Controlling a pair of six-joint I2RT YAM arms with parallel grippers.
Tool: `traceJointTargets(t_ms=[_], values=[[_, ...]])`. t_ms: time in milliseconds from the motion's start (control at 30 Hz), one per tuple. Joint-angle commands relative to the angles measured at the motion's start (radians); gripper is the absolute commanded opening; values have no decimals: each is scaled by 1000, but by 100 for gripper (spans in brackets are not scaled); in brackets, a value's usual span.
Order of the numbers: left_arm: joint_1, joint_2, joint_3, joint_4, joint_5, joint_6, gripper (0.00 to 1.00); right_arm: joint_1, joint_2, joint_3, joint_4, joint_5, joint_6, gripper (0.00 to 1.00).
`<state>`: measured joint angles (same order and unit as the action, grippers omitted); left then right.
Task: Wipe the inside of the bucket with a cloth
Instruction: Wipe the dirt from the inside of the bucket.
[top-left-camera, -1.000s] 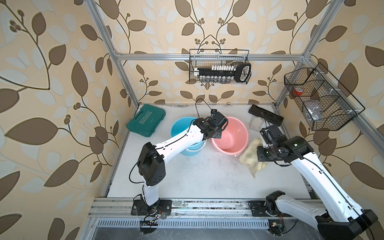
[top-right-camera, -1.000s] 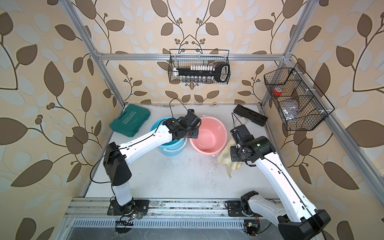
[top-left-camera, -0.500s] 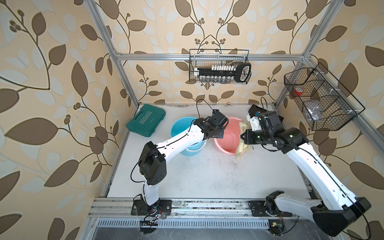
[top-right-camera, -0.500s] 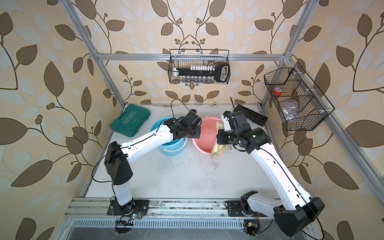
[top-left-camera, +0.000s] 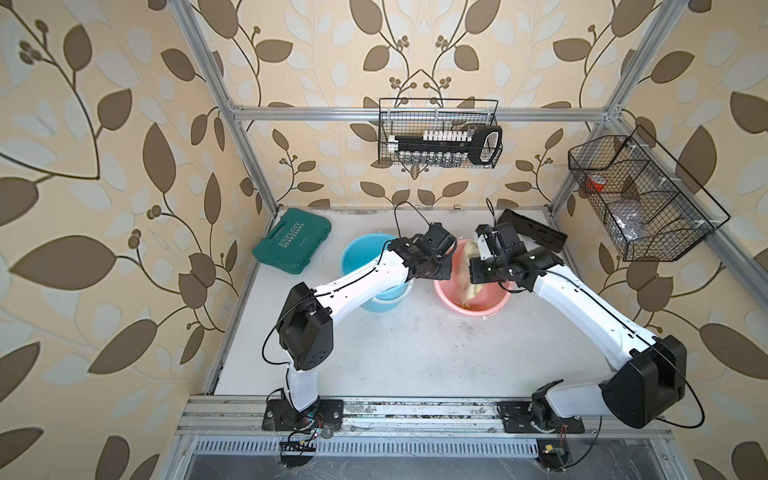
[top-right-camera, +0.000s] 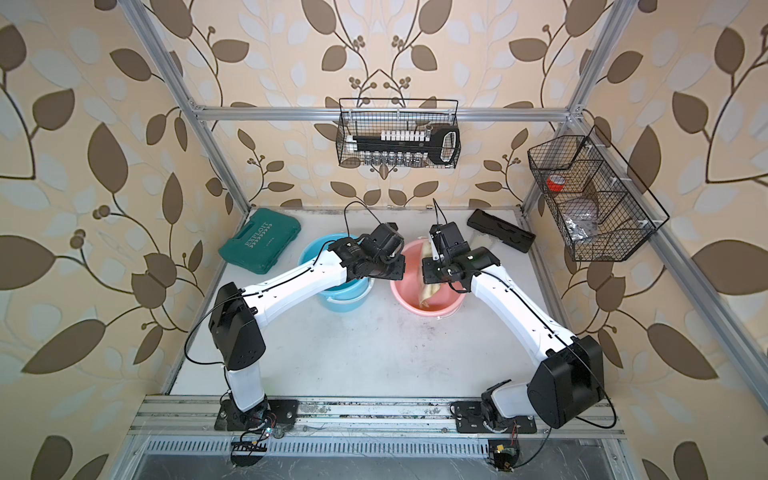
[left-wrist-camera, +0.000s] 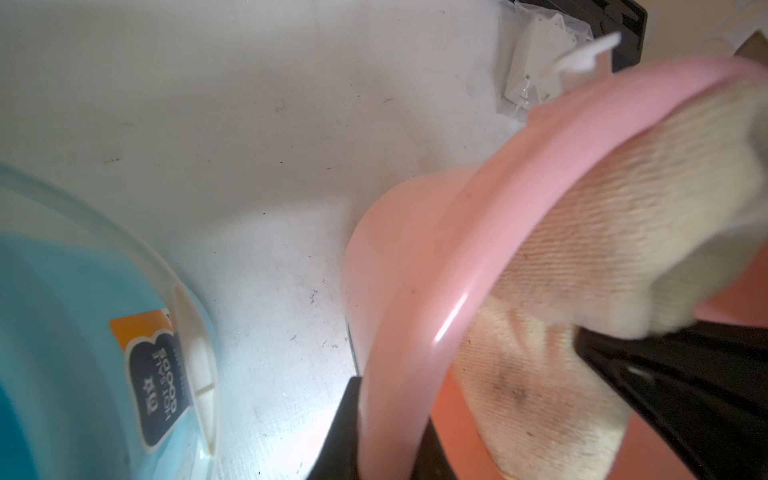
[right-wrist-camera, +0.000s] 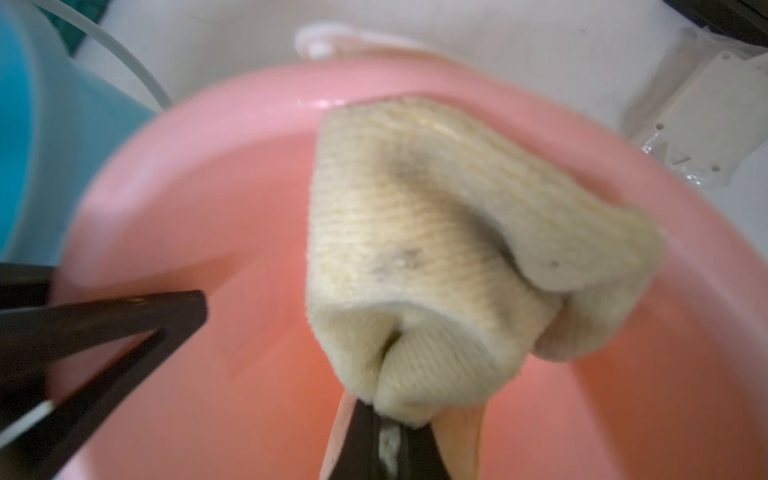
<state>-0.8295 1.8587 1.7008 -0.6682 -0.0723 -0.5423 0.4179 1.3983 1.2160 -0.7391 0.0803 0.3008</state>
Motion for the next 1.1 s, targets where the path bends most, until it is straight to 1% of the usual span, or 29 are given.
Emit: traceJointTargets(t_ms=[0, 167, 333, 400, 667, 767, 933, 967, 1067], values=[[4, -21, 9, 42, 41, -19, 0, 22, -16, -48, 61, 105, -30, 0], [4, -3, 52, -8, 60, -25, 0, 52, -14, -88, 70, 223, -39, 0], [4, -10, 29, 21, 118, -48, 0, 53, 28, -103, 83, 337, -17, 0], [4, -8, 26, 26, 130, -52, 0, 54, 54, -94, 75, 356, -11, 0], [5, -2, 38, 3, 146, -69, 0, 54, 91, -117, 107, 317, -4, 0], [6, 3, 68, -26, 146, -70, 0, 55, 89, -138, 121, 297, -10, 0], [6, -1, 85, -61, 121, -72, 0, 54, 56, -182, 166, 205, -39, 0], [6, -4, 82, -61, 117, -73, 0, 55, 55, -184, 166, 203, -43, 0], [7, -6, 80, -66, 120, -70, 0, 55, 71, -180, 156, 249, -49, 0]])
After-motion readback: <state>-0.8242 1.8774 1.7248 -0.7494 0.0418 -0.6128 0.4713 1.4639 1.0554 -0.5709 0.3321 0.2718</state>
